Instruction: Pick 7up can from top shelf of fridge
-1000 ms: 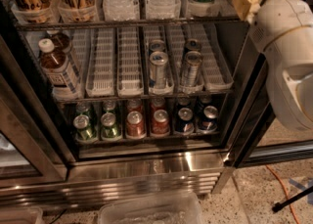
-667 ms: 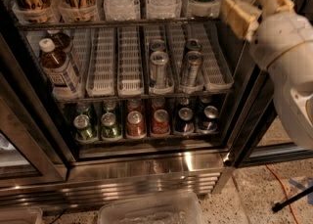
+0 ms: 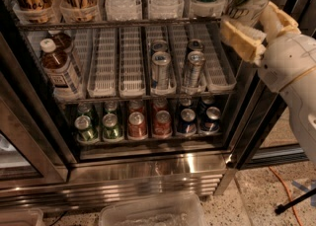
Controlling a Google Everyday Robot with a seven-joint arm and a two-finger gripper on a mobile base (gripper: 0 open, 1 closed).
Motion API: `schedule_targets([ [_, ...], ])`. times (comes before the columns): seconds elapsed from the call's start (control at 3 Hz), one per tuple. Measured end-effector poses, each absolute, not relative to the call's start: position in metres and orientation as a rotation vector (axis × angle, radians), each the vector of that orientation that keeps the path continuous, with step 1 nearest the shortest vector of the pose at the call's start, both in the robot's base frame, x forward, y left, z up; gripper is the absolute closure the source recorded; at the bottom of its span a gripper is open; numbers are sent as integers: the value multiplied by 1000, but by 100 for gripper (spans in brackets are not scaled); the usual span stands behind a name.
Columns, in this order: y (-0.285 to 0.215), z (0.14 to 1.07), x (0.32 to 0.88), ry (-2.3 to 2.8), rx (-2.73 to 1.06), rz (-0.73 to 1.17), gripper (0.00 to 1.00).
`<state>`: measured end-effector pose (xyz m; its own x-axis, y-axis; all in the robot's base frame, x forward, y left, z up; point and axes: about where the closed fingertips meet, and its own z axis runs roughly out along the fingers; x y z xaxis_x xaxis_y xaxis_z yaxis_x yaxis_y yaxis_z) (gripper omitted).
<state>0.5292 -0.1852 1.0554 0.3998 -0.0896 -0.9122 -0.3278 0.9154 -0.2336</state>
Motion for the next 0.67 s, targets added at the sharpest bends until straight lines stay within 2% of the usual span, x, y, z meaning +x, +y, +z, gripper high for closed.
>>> schedule_targets([
  [0.67, -181, 1046, 520, 1166, -462, 180, 100],
])
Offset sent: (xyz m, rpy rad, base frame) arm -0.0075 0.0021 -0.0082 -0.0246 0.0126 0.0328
